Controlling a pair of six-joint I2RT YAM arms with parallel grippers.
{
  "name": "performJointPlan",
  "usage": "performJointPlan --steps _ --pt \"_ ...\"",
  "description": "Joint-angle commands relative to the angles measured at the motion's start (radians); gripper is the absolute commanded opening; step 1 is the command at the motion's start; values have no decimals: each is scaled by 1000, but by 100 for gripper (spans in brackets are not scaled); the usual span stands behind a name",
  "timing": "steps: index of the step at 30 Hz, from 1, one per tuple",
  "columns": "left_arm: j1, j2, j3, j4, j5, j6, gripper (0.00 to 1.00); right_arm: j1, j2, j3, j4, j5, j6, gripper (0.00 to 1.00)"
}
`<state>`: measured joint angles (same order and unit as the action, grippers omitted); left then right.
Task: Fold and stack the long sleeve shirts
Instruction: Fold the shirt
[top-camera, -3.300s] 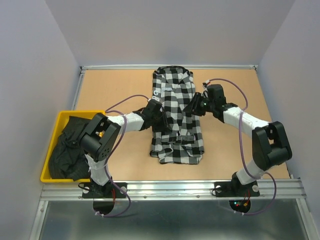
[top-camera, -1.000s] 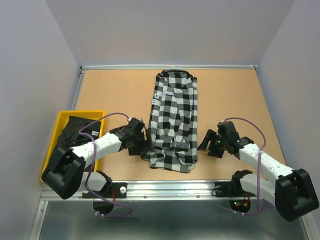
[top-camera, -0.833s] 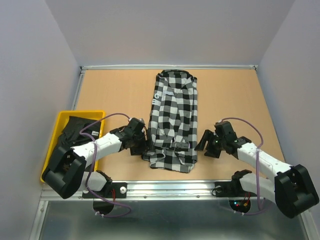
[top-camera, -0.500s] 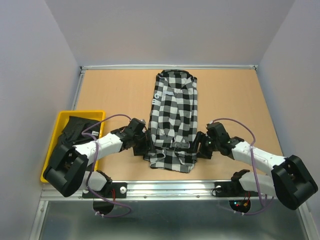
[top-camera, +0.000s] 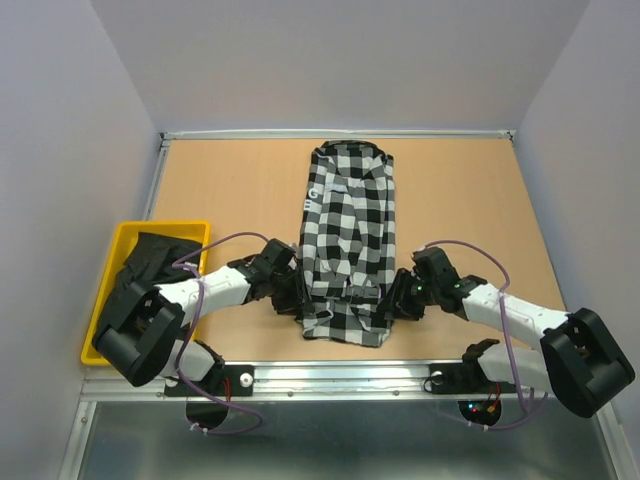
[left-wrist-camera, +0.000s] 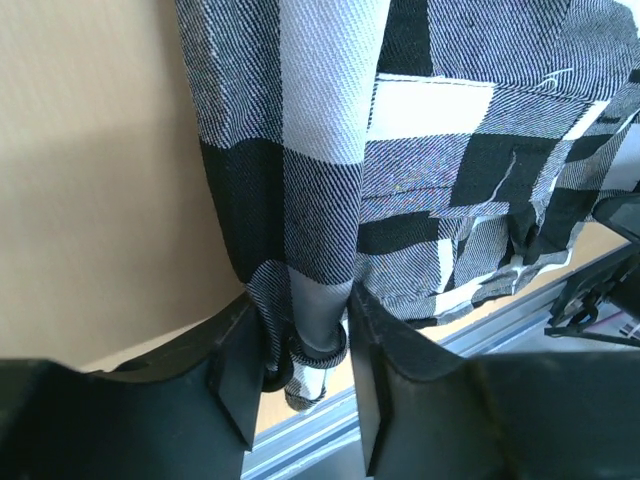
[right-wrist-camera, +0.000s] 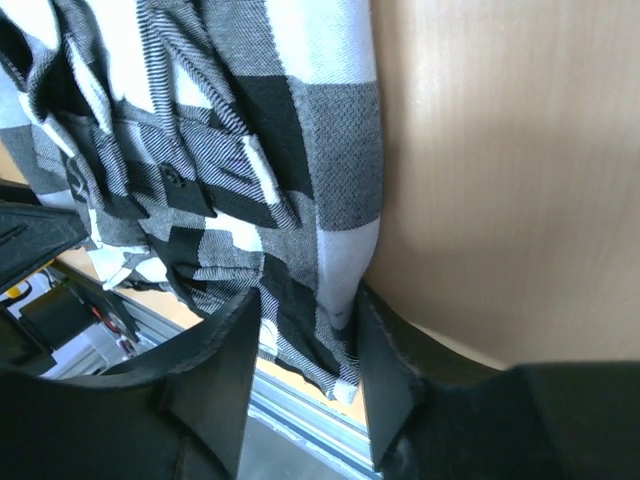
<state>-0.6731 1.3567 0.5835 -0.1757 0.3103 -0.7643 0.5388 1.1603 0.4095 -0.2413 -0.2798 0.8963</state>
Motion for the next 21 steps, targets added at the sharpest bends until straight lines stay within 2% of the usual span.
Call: performJointPlan --steps 1,5,7,8,9,11,12,13,18,21 --pt "-16 -2 -36 -62 -16 13 43 18 47 -52 -118 54 -40 45" --pt "-14 -2 -50 -47 -10 -7 32 15 59 -51 -116 62 -39 38" --pt "-14 -7 -54 -44 -8 -13 24 16 59 -51 -118 67 -45 28" --pt "-16 -17 -56 -44 -11 -16 16 16 52 -51 -118 67 -46 24" --pt "-16 -24 -56 -47 -11 -21 11 16 50 -51 -118 61 -46 15" --pt "-14 -42 -48 -54 -4 -27 1 18 42 -37 -119 45 -51 8" --pt "-16 -47 -42 -62 0 -27 1 16 32 -31 -124 41 -56 2" --pt "-14 -53 -37 -80 -2 -27 1 16 24 -17 -137 39 -57 1" --pt "-16 -100 1 -120 36 -55 0 16 -13 41 -174 1 -56 0" --pt "-14 -129 61 -189 -3 -49 0 16 -27 95 -217 22 -56 1"
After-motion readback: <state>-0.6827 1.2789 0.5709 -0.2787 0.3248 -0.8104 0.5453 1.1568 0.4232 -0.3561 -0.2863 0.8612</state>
